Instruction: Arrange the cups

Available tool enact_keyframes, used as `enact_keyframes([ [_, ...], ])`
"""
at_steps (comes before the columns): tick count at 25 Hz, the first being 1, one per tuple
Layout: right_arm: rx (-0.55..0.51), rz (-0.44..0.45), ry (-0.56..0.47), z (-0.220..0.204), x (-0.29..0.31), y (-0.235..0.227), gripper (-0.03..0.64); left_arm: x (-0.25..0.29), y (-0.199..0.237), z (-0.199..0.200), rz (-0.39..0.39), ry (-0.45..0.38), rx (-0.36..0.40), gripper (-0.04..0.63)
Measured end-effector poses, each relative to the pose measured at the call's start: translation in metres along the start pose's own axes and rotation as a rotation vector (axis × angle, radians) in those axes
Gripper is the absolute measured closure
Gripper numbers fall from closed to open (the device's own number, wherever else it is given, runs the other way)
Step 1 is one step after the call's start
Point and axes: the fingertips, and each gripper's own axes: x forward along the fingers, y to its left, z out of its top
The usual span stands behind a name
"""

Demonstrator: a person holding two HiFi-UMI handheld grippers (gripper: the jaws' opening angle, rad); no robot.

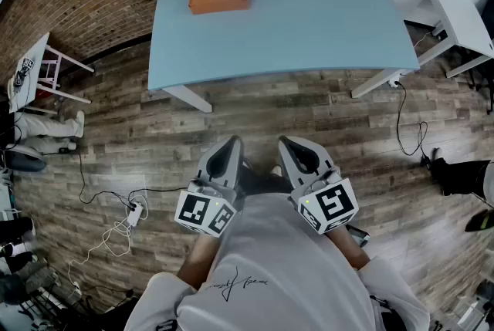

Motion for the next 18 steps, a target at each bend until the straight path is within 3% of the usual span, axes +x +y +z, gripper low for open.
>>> enact_keyframes([
  [18,0.066,-0.008,0.015,-0.009,0.002,-0.007,0.597,0.013,-0.003,-0.003,-0.049,0.032,-0.003,0.587],
])
